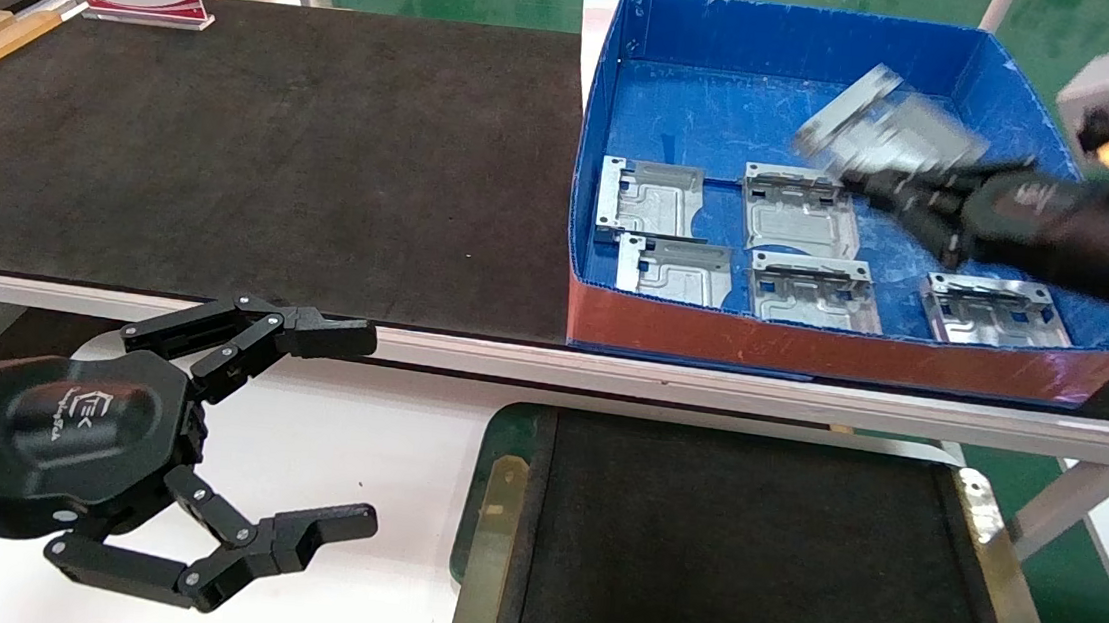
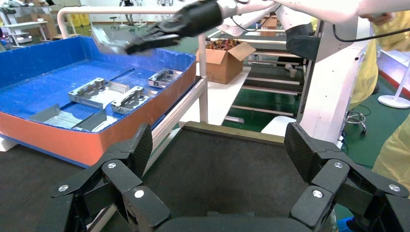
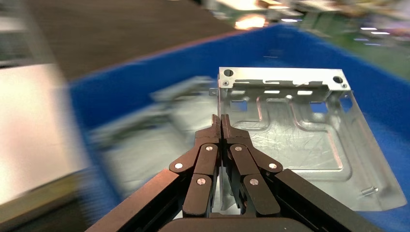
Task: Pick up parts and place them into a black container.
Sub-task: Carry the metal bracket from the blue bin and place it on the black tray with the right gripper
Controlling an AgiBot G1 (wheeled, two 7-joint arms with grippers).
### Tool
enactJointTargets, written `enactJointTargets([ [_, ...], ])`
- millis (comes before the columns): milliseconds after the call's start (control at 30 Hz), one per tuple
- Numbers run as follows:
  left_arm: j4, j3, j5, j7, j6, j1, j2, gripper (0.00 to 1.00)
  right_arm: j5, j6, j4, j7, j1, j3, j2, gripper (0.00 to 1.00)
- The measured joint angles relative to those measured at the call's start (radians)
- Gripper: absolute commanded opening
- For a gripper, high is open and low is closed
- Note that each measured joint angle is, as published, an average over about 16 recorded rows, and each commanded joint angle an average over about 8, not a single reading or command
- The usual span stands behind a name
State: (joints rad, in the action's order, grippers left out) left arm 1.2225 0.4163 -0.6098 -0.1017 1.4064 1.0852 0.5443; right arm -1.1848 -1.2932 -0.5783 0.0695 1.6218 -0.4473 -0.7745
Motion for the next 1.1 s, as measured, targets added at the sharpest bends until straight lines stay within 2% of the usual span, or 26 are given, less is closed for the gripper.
enactJointTargets([
  [133, 0.0, 0.0, 0.0, 0.0, 0.0, 0.0, 0.0, 1.0, 0.061, -0.07, -0.186, 0.07, -0.079, 0.016, 0.061, 0.0],
  [233, 0.0, 0.0, 0.0, 0.0, 0.0, 0.0, 0.0, 1.0, 0.103, -0.092, -0.339, 0.13, -0.151, 0.026, 0.104, 0.0],
  [400, 0.0, 0.0, 0.0, 0.0, 0.0, 0.0, 0.0, 1.0, 0.158, -0.081, -0.565, 0.204, -0.285, 0.036, 0.163, 0.0],
  [533, 0.0, 0.0, 0.0, 0.0, 0.0, 0.0, 0.0, 1.0, 0.18, -0.063, -0.686, 0.227, -0.382, 0.033, 0.19, 0.0],
  [767, 0.0, 0.0, 0.0, 0.0, 0.0, 0.0, 0.0, 1.0, 0.17, -0.053, -0.76, 0.196, -0.501, 0.006, 0.193, 0.0],
  [1100, 0.0, 0.0, 0.0, 0.0, 0.0, 0.0, 0.0, 1.0, 0.082, -0.077, -0.717, 0.1, -0.554, -0.054, 0.146, 0.0],
])
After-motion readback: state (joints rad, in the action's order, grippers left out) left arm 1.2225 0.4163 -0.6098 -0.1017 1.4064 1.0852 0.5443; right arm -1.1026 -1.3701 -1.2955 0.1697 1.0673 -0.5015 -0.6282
